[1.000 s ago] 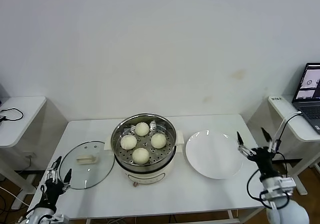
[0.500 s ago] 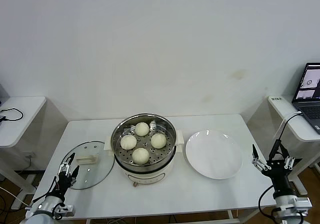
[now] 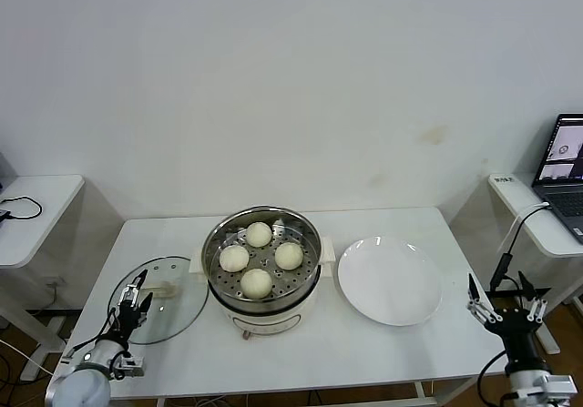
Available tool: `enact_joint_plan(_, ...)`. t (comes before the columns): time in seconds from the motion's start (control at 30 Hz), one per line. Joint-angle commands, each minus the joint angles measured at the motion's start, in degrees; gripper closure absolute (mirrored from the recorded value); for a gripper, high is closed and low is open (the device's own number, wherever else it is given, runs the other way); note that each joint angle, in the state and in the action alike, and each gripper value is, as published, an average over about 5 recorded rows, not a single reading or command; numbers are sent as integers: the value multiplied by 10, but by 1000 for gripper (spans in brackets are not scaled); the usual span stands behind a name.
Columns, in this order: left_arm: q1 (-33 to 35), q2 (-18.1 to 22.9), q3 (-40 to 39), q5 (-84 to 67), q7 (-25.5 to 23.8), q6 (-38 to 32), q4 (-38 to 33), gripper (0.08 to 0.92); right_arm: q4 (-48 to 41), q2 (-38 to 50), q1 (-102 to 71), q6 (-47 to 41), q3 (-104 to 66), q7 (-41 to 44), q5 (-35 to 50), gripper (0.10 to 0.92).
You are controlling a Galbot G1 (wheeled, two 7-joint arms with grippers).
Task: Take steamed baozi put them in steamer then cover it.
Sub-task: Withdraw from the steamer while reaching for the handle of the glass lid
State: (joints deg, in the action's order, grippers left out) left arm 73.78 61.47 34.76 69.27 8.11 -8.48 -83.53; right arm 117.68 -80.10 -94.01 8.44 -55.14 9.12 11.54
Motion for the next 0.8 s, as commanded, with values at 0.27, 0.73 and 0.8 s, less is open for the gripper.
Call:
enact_joint_plan(0.27,-79,0,-28,20,0,-1,78,177,0,-8,-12,3,-10,3,-2,203)
enact_joint_plan(0.73,-111,-3,-37,17,-14,-1,105,177,-16,-16,-5,7,-6,7,-9,203)
enact_joint_plan(0.8,-112,-4,-39,13,-16,-1,109,177,-18,-16,-5,7,-7,7,-10,203)
